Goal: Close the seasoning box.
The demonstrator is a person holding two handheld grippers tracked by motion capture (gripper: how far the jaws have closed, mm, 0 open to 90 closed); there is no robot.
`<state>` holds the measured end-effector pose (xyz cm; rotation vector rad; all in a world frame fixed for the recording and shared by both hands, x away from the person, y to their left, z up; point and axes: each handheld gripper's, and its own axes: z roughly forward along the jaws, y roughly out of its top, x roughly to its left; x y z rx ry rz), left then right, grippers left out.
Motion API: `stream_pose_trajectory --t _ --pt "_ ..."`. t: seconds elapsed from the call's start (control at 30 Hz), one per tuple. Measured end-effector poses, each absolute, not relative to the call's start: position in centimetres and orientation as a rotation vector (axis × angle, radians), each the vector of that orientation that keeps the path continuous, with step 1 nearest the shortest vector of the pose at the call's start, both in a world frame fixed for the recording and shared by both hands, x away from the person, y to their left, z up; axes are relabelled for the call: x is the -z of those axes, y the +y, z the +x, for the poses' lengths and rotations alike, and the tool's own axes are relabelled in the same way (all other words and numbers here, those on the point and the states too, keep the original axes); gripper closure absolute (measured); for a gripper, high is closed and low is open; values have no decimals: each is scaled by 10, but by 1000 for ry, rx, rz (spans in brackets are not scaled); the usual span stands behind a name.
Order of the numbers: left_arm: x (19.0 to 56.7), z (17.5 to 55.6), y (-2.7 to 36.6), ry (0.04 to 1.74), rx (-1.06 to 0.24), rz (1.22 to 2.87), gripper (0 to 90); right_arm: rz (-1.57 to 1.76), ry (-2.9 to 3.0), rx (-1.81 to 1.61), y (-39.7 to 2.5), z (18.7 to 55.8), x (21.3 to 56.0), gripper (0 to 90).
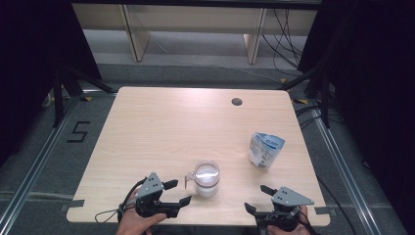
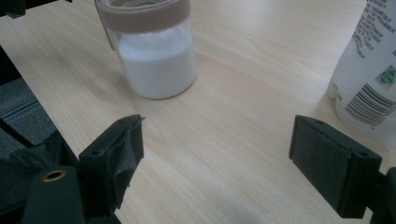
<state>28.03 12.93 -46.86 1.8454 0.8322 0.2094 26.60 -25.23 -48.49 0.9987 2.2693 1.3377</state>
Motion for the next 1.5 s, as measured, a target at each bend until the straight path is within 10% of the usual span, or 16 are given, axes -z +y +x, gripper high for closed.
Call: stream_pose_trajectory --t 1.5 --pt "500 255 142 850 -213 1927 201 1021 2349 -1183 -259 243 493 161"
